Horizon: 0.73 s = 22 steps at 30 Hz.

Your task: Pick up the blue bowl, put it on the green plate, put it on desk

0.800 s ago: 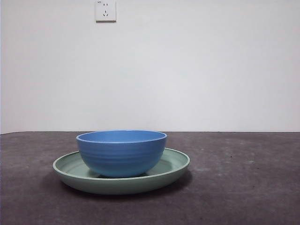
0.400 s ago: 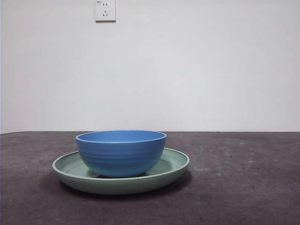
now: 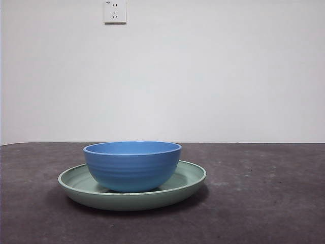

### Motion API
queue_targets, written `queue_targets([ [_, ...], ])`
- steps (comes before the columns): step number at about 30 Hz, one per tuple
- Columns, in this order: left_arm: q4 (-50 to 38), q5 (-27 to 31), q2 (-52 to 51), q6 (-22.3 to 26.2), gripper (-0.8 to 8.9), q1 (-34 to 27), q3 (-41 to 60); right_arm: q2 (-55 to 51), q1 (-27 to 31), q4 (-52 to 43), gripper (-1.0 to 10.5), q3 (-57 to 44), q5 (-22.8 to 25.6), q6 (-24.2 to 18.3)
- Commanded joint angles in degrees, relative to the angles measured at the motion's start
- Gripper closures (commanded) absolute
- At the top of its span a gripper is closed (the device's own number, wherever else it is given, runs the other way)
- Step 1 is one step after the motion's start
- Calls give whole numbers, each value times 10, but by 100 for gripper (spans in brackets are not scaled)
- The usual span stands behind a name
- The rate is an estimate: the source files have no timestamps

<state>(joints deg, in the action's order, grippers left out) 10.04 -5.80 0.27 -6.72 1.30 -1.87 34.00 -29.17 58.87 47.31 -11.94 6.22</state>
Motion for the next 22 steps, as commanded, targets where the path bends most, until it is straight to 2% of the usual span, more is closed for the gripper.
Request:
queue_targets([
  [1,5,3,-1,7,807,1,12,2,-3,-6,907,3,0,-3],
  [7,5,3,-1,7,807,1,12,-24,5,-8,907,3,0,-3],
  [10,5,3,-1,7,807,0,12,-52,45,-8,907,3,-10,-3],
  [14,5,3,-1,7,807,1,12,-83,127,-27,907,0,-9,-10],
  [18,5,3,-1,7,807,1,12,-108,199,-177,907,-56,0,-50],
  [22,5,3,-1,7,807,1,12,-144,250,-358,907,-163,2,-52],
])
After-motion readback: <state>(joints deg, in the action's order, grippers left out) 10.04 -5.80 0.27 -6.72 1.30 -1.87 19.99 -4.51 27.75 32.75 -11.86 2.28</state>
